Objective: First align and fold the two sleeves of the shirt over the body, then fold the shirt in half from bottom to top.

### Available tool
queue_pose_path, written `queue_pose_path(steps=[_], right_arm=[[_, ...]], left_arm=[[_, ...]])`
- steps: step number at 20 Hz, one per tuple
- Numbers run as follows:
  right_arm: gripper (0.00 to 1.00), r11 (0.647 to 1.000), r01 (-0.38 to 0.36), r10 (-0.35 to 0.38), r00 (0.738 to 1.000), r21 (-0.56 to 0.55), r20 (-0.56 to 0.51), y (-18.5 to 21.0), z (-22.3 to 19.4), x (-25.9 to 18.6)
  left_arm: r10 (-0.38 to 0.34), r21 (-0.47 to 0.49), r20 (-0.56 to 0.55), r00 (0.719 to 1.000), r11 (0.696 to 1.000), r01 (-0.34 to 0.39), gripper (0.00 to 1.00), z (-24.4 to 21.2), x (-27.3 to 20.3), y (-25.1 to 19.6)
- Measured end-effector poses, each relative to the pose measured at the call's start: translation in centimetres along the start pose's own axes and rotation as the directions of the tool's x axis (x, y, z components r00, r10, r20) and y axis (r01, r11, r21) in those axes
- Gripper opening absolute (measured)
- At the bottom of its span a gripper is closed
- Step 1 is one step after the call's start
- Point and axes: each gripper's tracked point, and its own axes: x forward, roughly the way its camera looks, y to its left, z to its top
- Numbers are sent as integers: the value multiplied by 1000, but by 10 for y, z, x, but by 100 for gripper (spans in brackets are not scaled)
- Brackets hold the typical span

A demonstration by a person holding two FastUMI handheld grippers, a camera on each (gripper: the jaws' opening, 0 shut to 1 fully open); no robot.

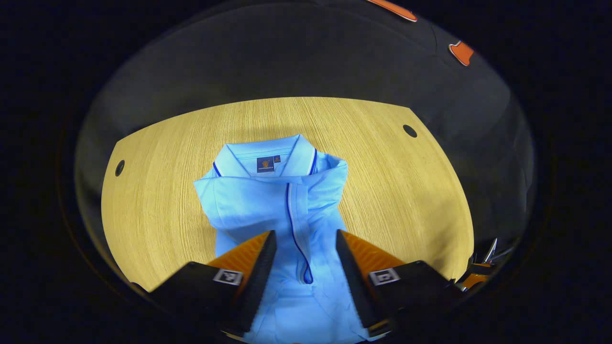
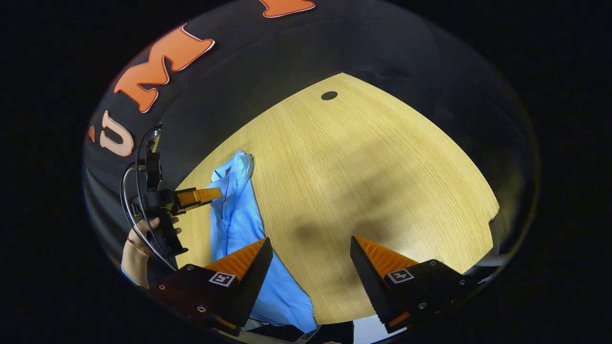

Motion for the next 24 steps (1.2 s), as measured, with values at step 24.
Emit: queue_pose_path(steps=[24], right_arm=[[99,920,-3,-85,974,-392,-208,66,-179,9]], left_arm=[[114,-43,-51,992,992,-116,100,-267,-158,92]])
